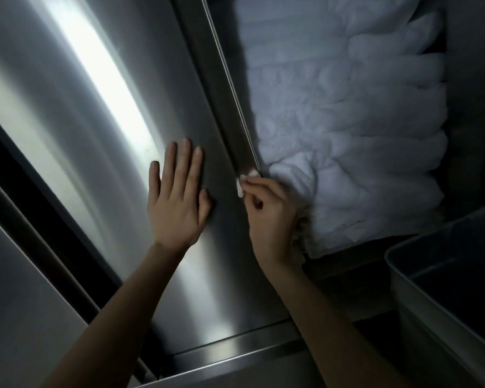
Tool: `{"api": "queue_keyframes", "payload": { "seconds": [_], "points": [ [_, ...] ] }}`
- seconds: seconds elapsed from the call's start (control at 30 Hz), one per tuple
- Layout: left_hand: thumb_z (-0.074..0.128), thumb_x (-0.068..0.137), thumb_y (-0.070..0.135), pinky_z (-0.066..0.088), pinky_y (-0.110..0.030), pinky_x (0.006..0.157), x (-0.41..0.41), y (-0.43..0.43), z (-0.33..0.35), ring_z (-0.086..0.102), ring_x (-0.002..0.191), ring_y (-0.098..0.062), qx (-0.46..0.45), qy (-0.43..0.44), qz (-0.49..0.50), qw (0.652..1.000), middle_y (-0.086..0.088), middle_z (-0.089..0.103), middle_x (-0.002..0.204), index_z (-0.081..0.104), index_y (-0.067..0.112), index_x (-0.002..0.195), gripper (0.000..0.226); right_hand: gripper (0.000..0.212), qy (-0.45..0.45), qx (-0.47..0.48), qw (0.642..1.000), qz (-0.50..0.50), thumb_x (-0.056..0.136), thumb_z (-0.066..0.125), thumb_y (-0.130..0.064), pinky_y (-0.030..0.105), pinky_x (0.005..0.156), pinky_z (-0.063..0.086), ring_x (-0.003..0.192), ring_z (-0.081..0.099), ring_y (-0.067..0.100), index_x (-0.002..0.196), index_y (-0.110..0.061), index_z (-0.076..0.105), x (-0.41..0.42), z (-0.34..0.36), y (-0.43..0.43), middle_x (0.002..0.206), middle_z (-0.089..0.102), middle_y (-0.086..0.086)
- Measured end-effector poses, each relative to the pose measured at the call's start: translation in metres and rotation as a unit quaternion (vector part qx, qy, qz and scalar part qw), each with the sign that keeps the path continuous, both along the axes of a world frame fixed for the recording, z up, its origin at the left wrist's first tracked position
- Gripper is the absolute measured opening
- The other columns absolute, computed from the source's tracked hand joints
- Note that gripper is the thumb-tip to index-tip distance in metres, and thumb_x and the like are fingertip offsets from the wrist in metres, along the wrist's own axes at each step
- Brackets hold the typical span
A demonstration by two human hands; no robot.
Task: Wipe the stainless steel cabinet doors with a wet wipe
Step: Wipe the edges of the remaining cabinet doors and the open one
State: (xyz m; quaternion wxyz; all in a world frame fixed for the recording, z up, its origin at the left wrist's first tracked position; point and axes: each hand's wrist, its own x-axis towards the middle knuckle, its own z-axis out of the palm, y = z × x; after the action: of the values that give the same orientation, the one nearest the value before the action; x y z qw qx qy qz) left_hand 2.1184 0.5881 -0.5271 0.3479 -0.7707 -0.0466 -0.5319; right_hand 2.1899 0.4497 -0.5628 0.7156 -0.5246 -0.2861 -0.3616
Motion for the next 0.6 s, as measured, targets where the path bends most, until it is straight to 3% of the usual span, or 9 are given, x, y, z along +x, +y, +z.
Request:
{"api": "queue_keyframes", "payload": {
  "seconds": [0.2,0.37,0.6],
  "points": [
    [0.033,0.095,0.021,0.016,-0.054,0.118,-0.013,-0.005,-0.014,0.010,0.150,-0.026,-0.088,-0.033,0.017,0.995,-0.004,0.008,0.160,0.014,0.013,0.154,0.063,0.008,-0.123,-0.114,0.986,-0.016,0.082,0.069,-0.001,0.036,0.070,0.056,0.073,0.068,0.024,0.079,-0.003,0.076,0.004,-0.035,-0.015,0.083,0.072,0.006],
    [0.033,0.094,0.024,0.007,-0.049,0.121,-0.009,-0.011,-0.018,0.005,0.151,-0.022,-0.127,-0.060,0.007,0.990,-0.003,0.012,0.161,0.019,0.014,0.154,0.063,0.033,-0.238,-0.163,0.955,-0.072,0.096,0.049,-0.014,0.036,0.067,0.053,0.070,0.066,0.025,0.077,-0.004,0.074,0.012,-0.039,-0.016,0.083,0.071,0.006],
    [0.032,0.098,0.031,0.005,-0.047,0.121,-0.003,-0.011,-0.016,0.014,0.149,-0.025,-0.137,-0.065,-0.017,0.988,-0.007,0.023,0.160,0.029,0.013,0.152,0.057,0.020,-0.321,-0.209,0.903,-0.194,0.088,0.054,-0.011,0.038,0.071,0.038,0.076,0.066,0.025,0.086,-0.005,0.073,0.021,0.079,-0.015,0.090,0.072,0.008]
  ]
}}
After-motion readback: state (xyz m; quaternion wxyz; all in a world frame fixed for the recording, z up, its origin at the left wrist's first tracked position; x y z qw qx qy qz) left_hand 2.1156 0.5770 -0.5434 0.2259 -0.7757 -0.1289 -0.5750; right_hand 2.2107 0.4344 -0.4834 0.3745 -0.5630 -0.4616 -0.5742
